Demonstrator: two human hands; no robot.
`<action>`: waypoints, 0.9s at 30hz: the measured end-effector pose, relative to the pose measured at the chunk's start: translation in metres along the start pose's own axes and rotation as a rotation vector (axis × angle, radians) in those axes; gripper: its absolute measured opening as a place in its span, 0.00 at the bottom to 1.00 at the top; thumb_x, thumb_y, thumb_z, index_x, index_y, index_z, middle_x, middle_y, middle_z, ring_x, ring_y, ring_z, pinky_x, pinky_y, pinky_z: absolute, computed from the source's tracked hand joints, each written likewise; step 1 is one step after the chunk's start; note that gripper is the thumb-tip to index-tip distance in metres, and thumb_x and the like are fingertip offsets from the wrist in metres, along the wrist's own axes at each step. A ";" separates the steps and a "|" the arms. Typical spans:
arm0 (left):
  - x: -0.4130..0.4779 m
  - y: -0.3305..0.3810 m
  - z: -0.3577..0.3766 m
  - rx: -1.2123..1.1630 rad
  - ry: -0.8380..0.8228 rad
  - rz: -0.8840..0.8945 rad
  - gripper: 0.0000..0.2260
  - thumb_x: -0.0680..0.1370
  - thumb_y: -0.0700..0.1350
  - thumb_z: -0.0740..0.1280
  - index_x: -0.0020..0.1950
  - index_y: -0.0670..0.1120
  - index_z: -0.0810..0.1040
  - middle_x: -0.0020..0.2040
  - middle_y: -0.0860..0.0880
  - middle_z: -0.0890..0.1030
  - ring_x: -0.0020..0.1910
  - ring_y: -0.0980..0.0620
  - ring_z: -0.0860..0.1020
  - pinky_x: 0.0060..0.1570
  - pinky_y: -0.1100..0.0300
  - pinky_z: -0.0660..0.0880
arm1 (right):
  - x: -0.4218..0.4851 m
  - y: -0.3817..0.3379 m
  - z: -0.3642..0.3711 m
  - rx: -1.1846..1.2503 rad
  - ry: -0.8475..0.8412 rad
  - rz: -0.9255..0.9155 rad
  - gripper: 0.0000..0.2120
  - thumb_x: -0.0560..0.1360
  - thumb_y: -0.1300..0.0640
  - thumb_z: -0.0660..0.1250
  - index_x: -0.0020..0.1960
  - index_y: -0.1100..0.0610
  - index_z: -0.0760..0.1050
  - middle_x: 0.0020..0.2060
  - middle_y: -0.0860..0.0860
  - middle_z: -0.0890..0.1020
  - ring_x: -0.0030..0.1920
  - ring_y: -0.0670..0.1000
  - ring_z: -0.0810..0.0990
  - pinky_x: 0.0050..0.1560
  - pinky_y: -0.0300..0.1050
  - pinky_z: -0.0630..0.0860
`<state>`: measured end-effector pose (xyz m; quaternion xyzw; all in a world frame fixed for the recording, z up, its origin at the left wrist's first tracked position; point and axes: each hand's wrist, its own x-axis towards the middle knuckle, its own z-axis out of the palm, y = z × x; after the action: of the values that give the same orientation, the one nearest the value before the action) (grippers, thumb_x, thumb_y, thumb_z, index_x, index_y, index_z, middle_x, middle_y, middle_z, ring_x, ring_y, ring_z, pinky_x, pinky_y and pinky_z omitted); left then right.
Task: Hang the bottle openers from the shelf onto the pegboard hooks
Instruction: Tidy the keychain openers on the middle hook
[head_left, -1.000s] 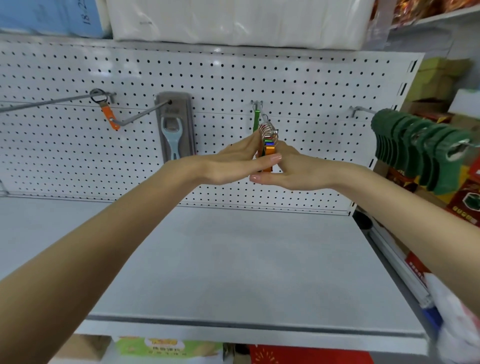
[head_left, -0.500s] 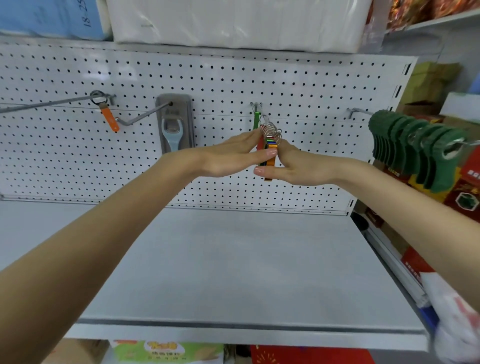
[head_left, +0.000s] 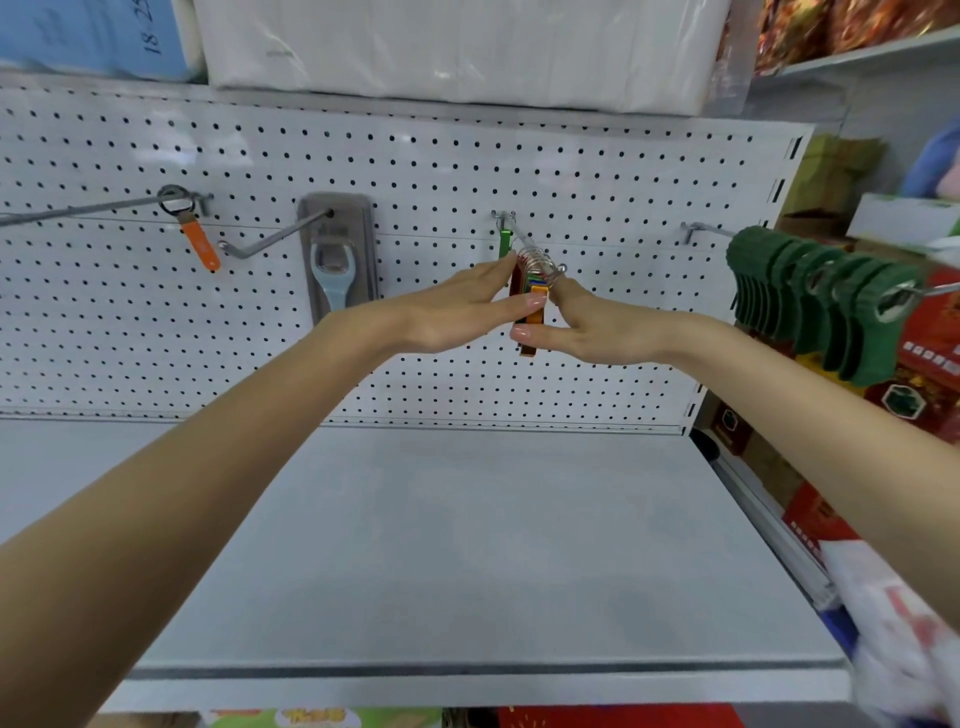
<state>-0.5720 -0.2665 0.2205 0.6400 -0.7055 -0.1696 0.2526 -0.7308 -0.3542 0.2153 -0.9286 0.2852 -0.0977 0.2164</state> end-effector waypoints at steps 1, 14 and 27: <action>0.002 -0.002 -0.001 0.005 -0.004 0.001 0.31 0.81 0.58 0.54 0.79 0.49 0.46 0.79 0.50 0.48 0.78 0.51 0.46 0.71 0.59 0.46 | 0.001 0.001 0.000 0.003 0.001 0.008 0.42 0.77 0.40 0.60 0.78 0.51 0.37 0.77 0.49 0.50 0.77 0.47 0.48 0.74 0.42 0.49; 0.026 -0.021 -0.010 0.137 -0.045 -0.023 0.34 0.79 0.64 0.50 0.79 0.50 0.41 0.79 0.52 0.44 0.77 0.56 0.43 0.72 0.58 0.43 | 0.016 0.011 -0.005 -0.024 0.000 0.098 0.52 0.66 0.29 0.56 0.78 0.53 0.36 0.78 0.50 0.46 0.78 0.48 0.45 0.76 0.51 0.49; 0.048 -0.032 -0.015 0.164 -0.053 -0.033 0.34 0.79 0.64 0.49 0.79 0.51 0.41 0.79 0.52 0.45 0.77 0.55 0.43 0.72 0.58 0.42 | 0.038 0.025 -0.009 -0.044 -0.009 0.115 0.42 0.76 0.36 0.56 0.77 0.48 0.34 0.78 0.51 0.45 0.77 0.50 0.48 0.76 0.51 0.50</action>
<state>-0.5397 -0.3163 0.2216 0.6654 -0.7128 -0.1323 0.1777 -0.7150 -0.3978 0.2144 -0.9157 0.3391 -0.0745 0.2025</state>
